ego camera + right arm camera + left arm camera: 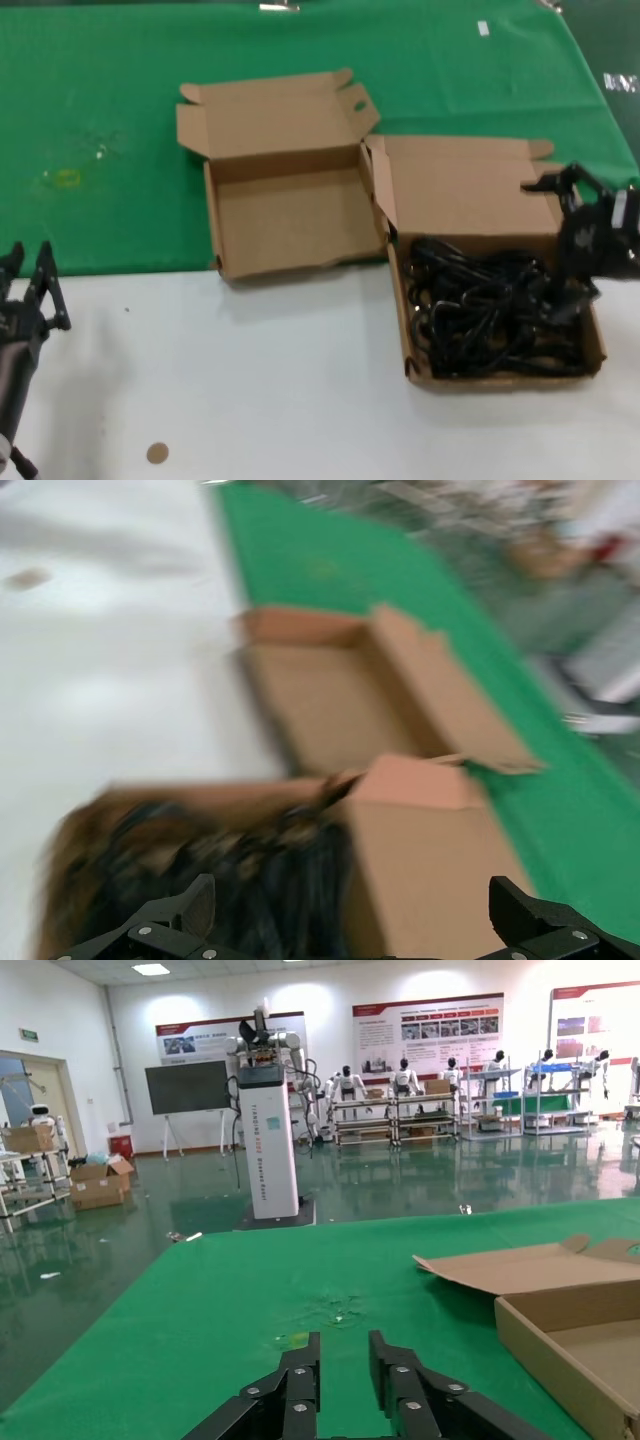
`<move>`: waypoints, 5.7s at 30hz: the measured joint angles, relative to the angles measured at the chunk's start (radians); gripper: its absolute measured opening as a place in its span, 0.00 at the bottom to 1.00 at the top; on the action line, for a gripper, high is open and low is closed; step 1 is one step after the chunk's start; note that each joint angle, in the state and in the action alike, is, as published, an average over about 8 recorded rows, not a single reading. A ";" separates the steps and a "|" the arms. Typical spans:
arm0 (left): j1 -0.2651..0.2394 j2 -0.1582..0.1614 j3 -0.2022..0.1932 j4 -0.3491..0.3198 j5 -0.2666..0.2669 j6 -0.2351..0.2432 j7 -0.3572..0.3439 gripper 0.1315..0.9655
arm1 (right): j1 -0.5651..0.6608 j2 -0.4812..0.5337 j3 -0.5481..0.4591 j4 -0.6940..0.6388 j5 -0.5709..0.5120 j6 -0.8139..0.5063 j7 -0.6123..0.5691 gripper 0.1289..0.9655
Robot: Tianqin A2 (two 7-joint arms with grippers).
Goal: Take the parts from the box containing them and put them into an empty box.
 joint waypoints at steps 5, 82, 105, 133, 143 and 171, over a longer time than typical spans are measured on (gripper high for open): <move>0.000 0.000 0.000 0.000 0.000 0.000 0.000 0.17 | 0.103 0.028 -0.048 -0.042 -0.062 -0.199 -0.072 1.00; 0.000 0.000 0.000 0.000 0.000 0.000 0.000 0.02 | 0.575 -0.275 -0.186 -0.304 -0.435 -0.444 -0.224 0.12; 0.000 0.000 0.000 0.000 0.000 0.000 0.000 0.02 | 0.706 -0.631 -0.257 -0.559 -0.481 -0.260 -0.250 0.11; 0.000 0.000 0.000 0.000 0.000 0.000 0.000 0.02 | 0.777 -0.832 -0.247 -0.976 -0.456 -0.094 -0.566 0.11; 0.000 0.000 0.000 0.000 0.000 0.000 0.000 0.02 | 0.835 -0.886 -0.222 -1.151 -0.442 -0.054 -0.688 0.12; 0.000 0.000 0.000 0.000 0.000 0.000 0.000 0.02 | 0.853 -0.884 -0.176 -1.165 -0.427 -0.047 -0.744 0.49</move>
